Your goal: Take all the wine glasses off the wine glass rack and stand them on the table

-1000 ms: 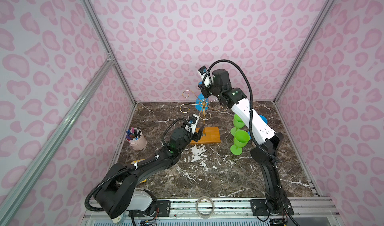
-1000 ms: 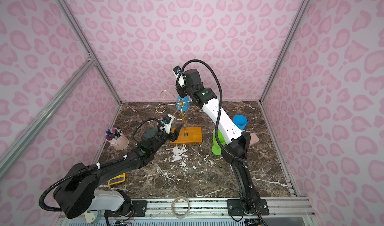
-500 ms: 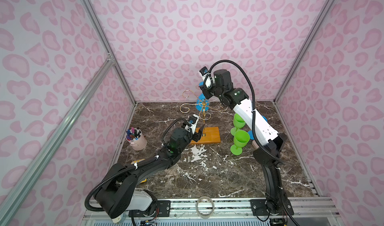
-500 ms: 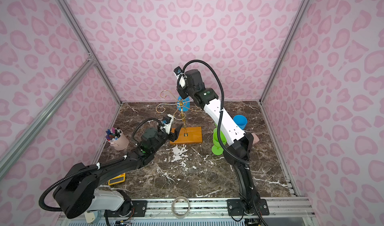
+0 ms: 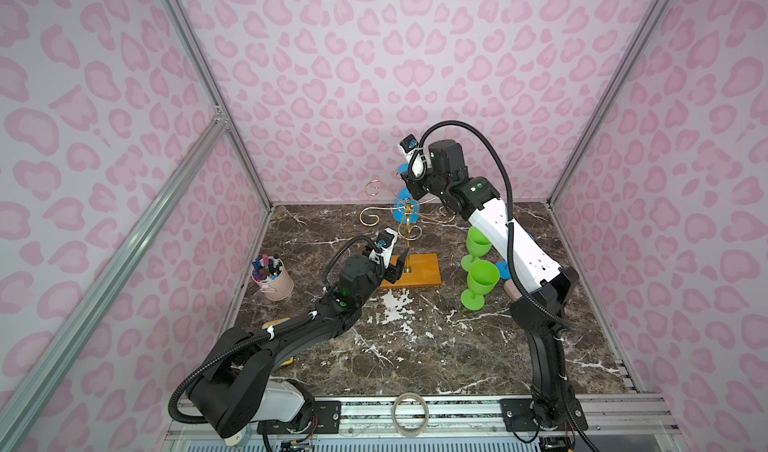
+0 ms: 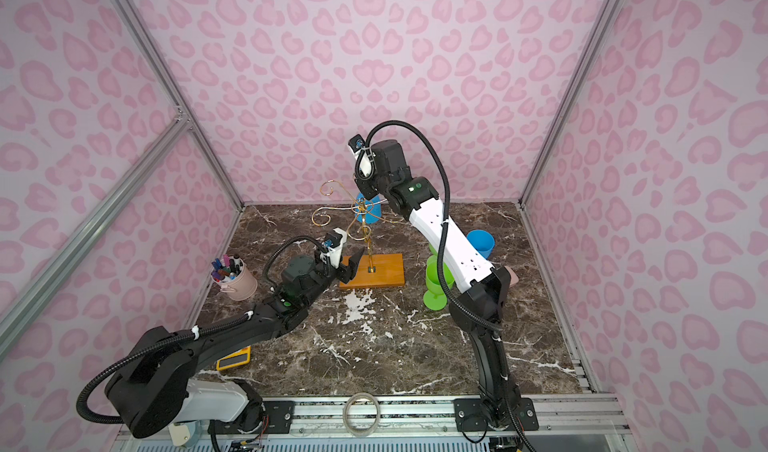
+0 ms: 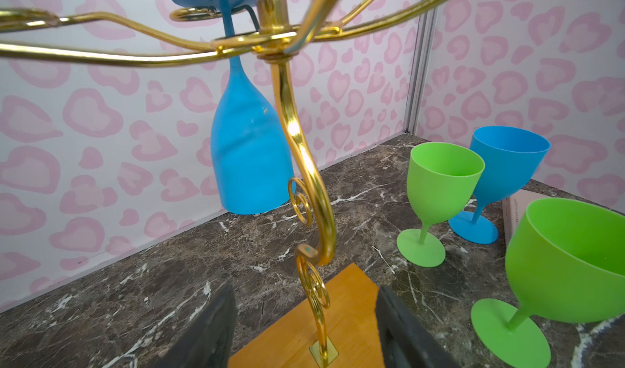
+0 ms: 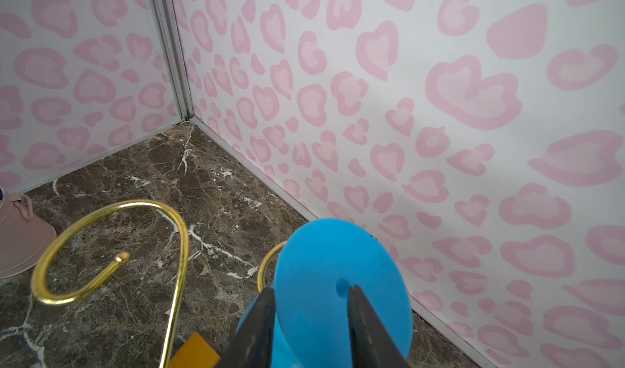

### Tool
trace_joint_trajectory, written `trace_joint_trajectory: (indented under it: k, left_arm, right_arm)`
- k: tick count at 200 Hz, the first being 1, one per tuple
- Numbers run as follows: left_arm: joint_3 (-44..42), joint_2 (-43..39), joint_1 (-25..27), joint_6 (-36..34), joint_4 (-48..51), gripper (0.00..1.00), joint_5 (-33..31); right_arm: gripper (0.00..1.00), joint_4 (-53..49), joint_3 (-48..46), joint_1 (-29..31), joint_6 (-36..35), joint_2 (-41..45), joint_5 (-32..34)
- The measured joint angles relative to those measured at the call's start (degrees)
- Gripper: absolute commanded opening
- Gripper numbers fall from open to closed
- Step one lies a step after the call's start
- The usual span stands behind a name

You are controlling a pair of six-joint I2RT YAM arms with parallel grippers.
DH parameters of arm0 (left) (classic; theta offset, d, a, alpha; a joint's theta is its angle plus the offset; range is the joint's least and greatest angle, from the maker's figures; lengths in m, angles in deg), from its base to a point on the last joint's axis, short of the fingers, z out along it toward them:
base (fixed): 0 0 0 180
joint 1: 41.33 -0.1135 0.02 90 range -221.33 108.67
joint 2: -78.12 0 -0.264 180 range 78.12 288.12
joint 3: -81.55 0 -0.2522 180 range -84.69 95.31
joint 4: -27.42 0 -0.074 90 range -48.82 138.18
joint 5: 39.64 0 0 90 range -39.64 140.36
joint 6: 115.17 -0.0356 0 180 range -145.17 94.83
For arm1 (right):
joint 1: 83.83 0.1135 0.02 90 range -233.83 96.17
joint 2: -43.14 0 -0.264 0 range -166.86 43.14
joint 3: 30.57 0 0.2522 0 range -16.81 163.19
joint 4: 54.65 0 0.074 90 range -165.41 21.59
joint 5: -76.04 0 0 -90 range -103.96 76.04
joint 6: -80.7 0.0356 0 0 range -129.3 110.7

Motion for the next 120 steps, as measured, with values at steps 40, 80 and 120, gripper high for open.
trace_joint_trajectory:
  k: [40,80,120]
  left_arm:
    - [0.0,-0.02,0.0,0.0,0.22,0.67,0.0]
    - [0.0,-0.02,0.0,0.02,0.42,0.67,0.0]
    - [0.09,-0.02,0.0,0.02,0.44,0.67,0.0]
  right_arm:
    - [0.35,0.07,-1.62,0.28,-0.2,1.09,0.0]
    - [0.32,0.11,-3.21,0.39,-0.22,1.84,0.02]
    - [0.36,0.26,-3.56,0.37,-0.24,2.27,0.07]
